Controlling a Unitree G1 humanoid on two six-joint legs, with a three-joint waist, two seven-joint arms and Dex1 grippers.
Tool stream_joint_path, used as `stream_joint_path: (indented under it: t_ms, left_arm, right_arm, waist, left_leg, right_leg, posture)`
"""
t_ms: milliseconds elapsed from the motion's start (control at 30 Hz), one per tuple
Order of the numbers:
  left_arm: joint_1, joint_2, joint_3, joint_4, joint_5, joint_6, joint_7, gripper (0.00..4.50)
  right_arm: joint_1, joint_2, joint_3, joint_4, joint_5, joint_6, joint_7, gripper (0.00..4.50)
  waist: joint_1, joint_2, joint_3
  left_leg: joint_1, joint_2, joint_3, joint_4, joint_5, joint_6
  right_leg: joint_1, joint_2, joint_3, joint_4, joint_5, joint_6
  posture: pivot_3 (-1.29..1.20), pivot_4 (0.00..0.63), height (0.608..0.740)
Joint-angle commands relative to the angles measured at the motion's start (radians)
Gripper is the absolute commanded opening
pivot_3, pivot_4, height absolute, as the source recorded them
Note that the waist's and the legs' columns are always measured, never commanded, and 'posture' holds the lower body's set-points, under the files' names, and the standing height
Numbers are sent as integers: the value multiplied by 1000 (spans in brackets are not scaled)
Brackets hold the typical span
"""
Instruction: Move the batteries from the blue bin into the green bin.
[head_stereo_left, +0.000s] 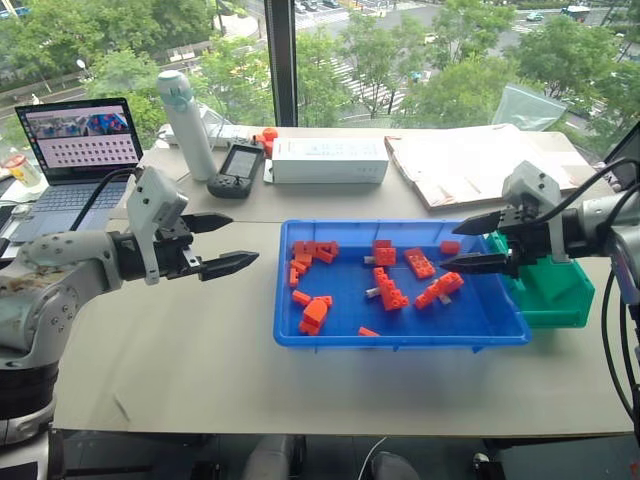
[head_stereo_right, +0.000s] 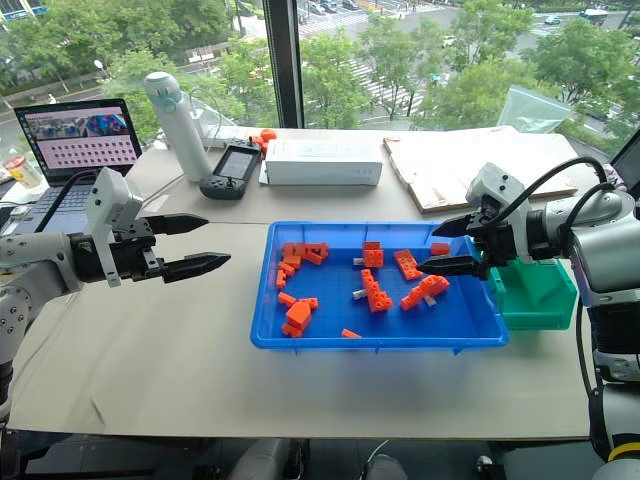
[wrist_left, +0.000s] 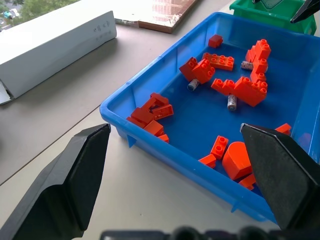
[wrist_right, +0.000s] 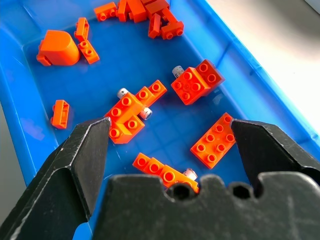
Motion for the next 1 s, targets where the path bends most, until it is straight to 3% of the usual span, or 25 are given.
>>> stream_joint_path:
  t_ms: [33, 133, 233, 533, 633, 933, 1000]
  left_arm:
    - [-18, 45, -9, -38, -43, 11, -77, 4500]
    - [-54, 68, -88, -126, -153, 51, -219, 4500]
    - [-85, 62, -118, -138, -173, 73, -218, 4500]
    - [-131, 37, -291, -152, -18, -5, -202, 4500]
    - [-150, 18, -297, -148, -13, 1, -194, 4500]
    - [-168, 0, -320, -125, 20, -13, -197, 4500]
    - [-167, -4, -322, -125, 24, -14, -201, 4500]
  right_arm:
    - [-32, -25, 39, -14, -56, -77, 29, 4454]
    - [-88, -32, 218, 50, -223, -303, 132, 4454]
    - [-111, -9, 260, 119, -274, -385, 146, 4454]
    - [-183, 92, 324, 373, -401, -591, 148, 4454]
    - [-196, 115, 327, 429, -428, -630, 148, 3779]
    - [-247, 111, 310, 497, -451, -678, 212, 689]
    - [-264, 112, 298, 509, -447, -685, 211, 476]
  waist:
    - [0, 0, 0]
    - [-2, 0, 0]
    - [-2, 0, 0]
    - [-3, 0, 0]
    - [-1, 0, 0]
    - [-4, 0, 0]
    - [-3, 0, 0]
  left_leg:
    - [0, 0, 0, 0, 0, 0]
    - [0, 0, 1, 1, 0, 0]
    - [0, 0, 2, 1, 0, 0]
    - [0, 1, 3, 2, 4, 8]
    - [0, 1, 3, 3, 4, 8]
    - [0, 1, 3, 4, 4, 9]
    - [0, 1, 3, 4, 4, 9]
  right_leg:
    - [0, 0, 0, 0, 0, 0]
    - [-1, 1, 0, 0, 0, 0]
    - [-1, 1, 1, 0, 0, 0]
    - [-1, 2, 3, 1, 0, 0]
    - [0, 2, 3, 1, 0, 0]
    - [0, 2, 3, 2, 0, 0]
    - [0, 3, 3, 2, 0, 0]
  posture:
    - [0, 150, 740]
    - [0, 150, 740]
    - [0, 150, 740]
    - [0, 150, 740]
    - [0, 150, 740]
    - [0, 150, 740]
    - [0, 150, 740]
